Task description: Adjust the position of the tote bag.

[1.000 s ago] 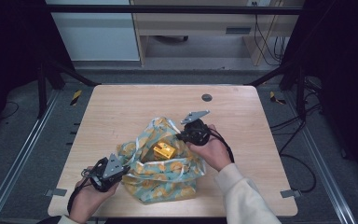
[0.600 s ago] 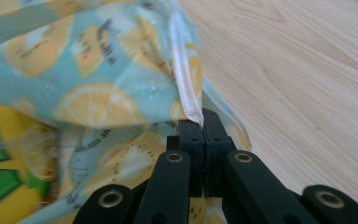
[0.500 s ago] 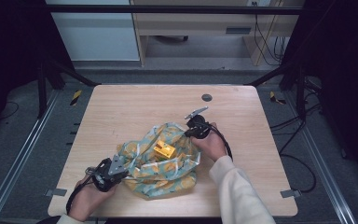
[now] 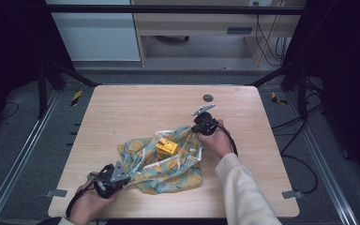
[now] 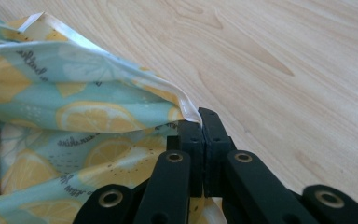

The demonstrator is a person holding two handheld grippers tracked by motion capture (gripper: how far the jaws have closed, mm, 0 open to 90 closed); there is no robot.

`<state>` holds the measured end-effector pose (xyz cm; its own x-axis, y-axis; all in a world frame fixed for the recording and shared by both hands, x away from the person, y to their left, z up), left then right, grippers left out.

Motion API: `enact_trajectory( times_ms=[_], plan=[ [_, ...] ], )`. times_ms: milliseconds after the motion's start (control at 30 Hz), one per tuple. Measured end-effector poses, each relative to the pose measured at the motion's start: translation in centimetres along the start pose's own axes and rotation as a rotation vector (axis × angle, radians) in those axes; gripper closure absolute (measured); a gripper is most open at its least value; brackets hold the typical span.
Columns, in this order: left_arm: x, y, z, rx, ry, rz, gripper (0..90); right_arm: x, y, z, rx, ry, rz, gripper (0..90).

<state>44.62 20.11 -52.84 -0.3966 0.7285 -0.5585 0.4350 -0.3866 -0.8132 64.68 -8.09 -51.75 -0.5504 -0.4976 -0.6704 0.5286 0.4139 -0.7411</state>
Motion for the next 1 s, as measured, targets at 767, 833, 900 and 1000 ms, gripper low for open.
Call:
enact_trajectory(
  times_ms=[767, 833, 900, 1000],
  plan=[
    [-3.1, -4.2, -0.7, -0.126, -0.076, 0.290, 47.2, -0.5, -8.3, -1.0, 0.140, -0.041, 0.223, 27.0],
    [-4.0, -4.7, -1.2, -0.138, -0.087, 0.317, 45.7, 0.3, -9.7, -1.5, 0.136, -0.043, 0.232, 30.1],
    [-5.1, -4.9, -1.8, -0.160, -0.075, 0.318, 44.1, 1.4, -10.6, -2.4, 0.097, -0.042, 0.245, 38.9],
    [-6.7, -4.1, -3.1, -0.176, -0.063, 0.289, 42.9, 3.2, -11.6, -4.0, 0.035, -0.040, 0.253, 44.1]
  ],
)
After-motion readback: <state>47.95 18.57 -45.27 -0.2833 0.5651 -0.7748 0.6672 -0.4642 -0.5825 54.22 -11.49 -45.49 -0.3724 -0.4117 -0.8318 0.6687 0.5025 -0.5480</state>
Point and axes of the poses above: each handheld gripper's, and its own axes: y roughly forward along the jaws, x roughly out of its underside, z roughly to its right, the point moved 7 cm from there along y, roughly forward along the jaws, and after that the axes turned 2 degrees about x, right-handed, at the moved point
